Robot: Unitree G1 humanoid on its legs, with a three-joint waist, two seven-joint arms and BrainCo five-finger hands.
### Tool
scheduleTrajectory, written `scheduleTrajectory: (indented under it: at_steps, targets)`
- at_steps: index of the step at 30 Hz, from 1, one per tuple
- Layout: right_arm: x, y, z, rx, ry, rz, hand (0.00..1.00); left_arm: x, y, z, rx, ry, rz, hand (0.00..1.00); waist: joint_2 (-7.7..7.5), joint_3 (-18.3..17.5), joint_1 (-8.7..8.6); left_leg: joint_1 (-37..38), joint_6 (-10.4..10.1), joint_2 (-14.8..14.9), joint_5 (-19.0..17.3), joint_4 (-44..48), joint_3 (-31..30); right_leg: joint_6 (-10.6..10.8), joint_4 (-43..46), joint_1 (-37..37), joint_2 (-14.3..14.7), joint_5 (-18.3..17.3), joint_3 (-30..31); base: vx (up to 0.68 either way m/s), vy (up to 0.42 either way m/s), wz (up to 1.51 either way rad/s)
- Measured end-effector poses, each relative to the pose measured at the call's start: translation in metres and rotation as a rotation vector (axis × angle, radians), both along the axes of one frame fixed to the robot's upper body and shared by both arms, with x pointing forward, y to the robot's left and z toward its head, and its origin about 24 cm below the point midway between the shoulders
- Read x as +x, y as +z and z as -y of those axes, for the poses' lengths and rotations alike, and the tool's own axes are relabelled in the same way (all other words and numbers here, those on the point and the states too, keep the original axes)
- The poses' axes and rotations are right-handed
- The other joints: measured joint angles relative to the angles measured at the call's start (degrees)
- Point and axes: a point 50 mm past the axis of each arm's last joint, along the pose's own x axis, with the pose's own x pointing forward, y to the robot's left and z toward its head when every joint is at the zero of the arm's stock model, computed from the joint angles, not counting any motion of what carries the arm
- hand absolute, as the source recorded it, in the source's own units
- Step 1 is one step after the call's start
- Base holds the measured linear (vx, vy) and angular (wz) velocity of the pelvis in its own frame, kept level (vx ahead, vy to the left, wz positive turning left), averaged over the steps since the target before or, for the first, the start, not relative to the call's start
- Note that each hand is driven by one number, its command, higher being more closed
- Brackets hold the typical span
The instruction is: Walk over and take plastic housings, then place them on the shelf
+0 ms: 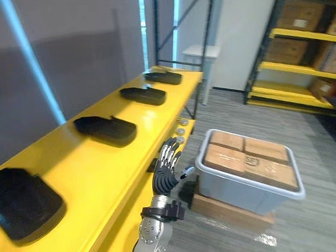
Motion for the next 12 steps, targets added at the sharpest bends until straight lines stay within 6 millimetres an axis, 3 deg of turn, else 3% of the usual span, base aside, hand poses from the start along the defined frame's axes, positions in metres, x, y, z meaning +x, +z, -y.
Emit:
scheduleTrajectory:
  at_steps: [1, 2, 3, 4, 6, 8, 10, 12]
  targets:
    - [-0.004, -0.002, 0.000, 0.004, -0.011, -0.018, 0.00, 0.002, -0.013, -0.008, 0.013, 0.035, -0.059, 0.00, -0.29, -0.83, -0.25, -0.04, -1.34, -0.78, 0.44, -0.68, 0.02, -0.42, -6.42, 1.91, 0.39, -0.71, -2.54, 0.07, -0.266, -0.82]
    - [-0.007, -0.003, 0.003, 0.001, -0.013, -0.033, 0.00, 0.003, -0.021, -0.011, 0.019, 0.050, -0.099, 0.00, 0.18, -1.32, 0.19, -0.01, -1.37, -0.88, 0.87, -2.16, -1.02, -1.56, -10.33, 2.96, 1.64, 0.10, -2.27, 0.10, -0.225, -0.81]
    - [-0.008, -0.004, 0.012, -0.013, -0.009, -0.060, 0.00, 0.001, -0.040, -0.021, 0.042, 0.089, -0.187, 0.00, 2.71, -2.76, -0.04, -0.14, -0.33, -0.40, 2.42, -5.25, -3.45, -2.11, -17.75, 4.91, 4.58, 4.63, -0.77, 0.11, -0.224, -0.98]
    - [-0.009, -0.006, 0.014, -0.018, 0.013, -0.088, 0.00, -0.001, -0.048, -0.033, 0.051, 0.143, -0.229, 0.00, 3.41, -3.26, 0.12, 0.18, 0.76, -0.24, 3.79, -8.02, -4.79, -2.66, -25.59, 7.14, 6.31, 9.30, 1.27, 0.08, -0.151, -1.02]
    - [-0.011, -0.008, 0.017, -0.023, 0.031, -0.116, 0.00, -0.002, -0.058, -0.050, 0.062, 0.212, -0.270, 0.00, 3.48, -3.32, 0.73, 0.39, 0.07, -0.29, 4.85, -10.34, -6.25, -3.29, -30.54, 7.77, 7.57, 12.64, 3.13, 0.04, -0.094, -0.73]
    - [-0.014, -0.008, 0.021, -0.032, 0.038, -0.135, 0.00, -0.003, -0.082, -0.064, 0.126, 0.254, -0.372, 0.00, 3.60, -3.36, 0.70, 1.02, -1.56, -0.30, 6.01, -11.02, -6.81, -3.31, -33.03, 8.79, 8.01, 14.27, 4.04, 0.02, -0.056, -0.28]
    - [-0.016, -0.008, 0.022, -0.033, 0.035, -0.139, 0.00, -0.016, -0.133, -0.078, 0.233, 0.257, -0.613, 0.00, 3.69, -3.14, -0.30, 1.82, -1.74, -0.70, 6.11, -11.04, -7.67, -3.03, -34.59, 10.50, 7.67, 15.08, 3.81, 0.01, 0.006, 0.04]
    - [-0.016, -0.009, 0.021, -0.027, 0.034, -0.140, 0.00, -0.035, -0.172, -0.087, 0.319, 0.236, -0.821, 0.00, 3.54, -2.93, -0.66, 2.10, -1.87, -1.11, 6.19, -11.02, -8.56, -2.88, -34.62, 10.92, 7.31, 15.18, 3.68, 0.00, 0.036, 0.07]
